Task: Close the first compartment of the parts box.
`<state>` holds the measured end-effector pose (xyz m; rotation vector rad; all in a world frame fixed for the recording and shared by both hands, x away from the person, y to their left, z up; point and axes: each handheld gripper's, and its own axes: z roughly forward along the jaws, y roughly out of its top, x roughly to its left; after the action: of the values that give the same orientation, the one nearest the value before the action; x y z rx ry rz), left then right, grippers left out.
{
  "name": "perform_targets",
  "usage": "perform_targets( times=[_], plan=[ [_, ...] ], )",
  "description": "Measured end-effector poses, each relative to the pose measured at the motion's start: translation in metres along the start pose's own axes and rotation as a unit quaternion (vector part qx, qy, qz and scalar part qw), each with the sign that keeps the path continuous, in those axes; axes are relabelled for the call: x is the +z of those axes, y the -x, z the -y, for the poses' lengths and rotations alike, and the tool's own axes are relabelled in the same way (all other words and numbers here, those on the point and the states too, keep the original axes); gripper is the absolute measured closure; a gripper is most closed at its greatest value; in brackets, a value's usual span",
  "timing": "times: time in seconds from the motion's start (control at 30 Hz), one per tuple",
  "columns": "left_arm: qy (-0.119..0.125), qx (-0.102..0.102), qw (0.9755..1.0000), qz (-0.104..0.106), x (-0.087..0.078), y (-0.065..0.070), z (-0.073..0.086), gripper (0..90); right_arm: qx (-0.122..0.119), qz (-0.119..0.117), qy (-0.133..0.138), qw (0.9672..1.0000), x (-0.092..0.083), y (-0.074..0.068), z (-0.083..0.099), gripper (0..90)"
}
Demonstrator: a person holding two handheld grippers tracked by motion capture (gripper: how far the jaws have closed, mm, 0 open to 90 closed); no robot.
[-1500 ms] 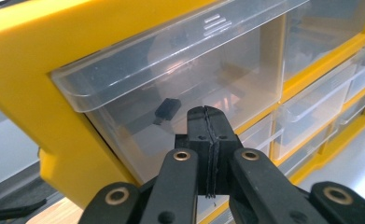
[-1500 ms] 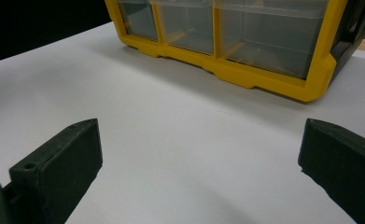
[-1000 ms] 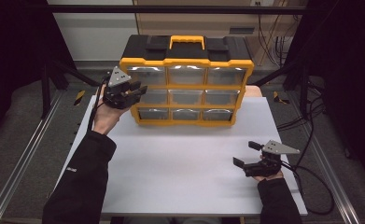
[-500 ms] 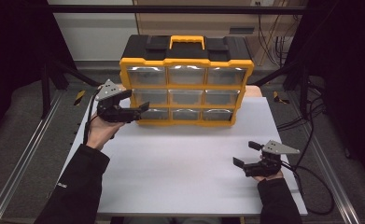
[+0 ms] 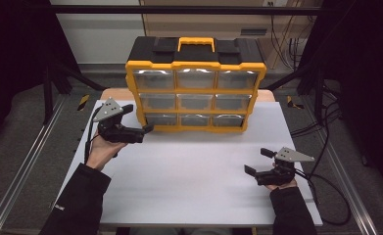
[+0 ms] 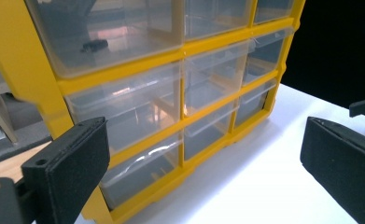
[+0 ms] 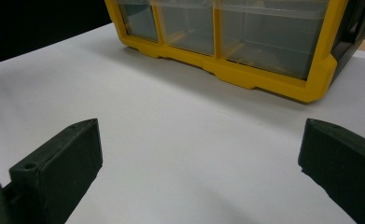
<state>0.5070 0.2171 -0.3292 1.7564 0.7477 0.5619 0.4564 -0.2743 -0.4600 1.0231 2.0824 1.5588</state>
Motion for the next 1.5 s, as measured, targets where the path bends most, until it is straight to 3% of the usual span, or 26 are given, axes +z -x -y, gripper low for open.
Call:
perform_targets(
  times=[0.33,0.63,1.07,1.5],
  plan=[
    [0.003,-0.018,0.9998,0.009,-0.007,-0.003,0.031,0.7,0.000,0.000,-0.001,1.0000,0.000,0.000,0.000,0.2],
    [0.001,-0.016,0.9996,0.021,-0.011,-0.003,0.059,0.9,0.000,0.002,-0.002,1.0000,0.001,0.000,0.000,0.2],
    [-0.020,-0.024,0.9992,0.027,-0.019,-0.008,0.094,0.9,0.001,0.002,-0.007,1.0000,0.002,0.000,0.001,0.2],
    [-0.040,-0.024,0.9987,0.018,-0.032,-0.012,0.119,1.1,0.003,0.002,-0.009,1.0000,0.001,0.001,0.002,0.2]
  ],
)
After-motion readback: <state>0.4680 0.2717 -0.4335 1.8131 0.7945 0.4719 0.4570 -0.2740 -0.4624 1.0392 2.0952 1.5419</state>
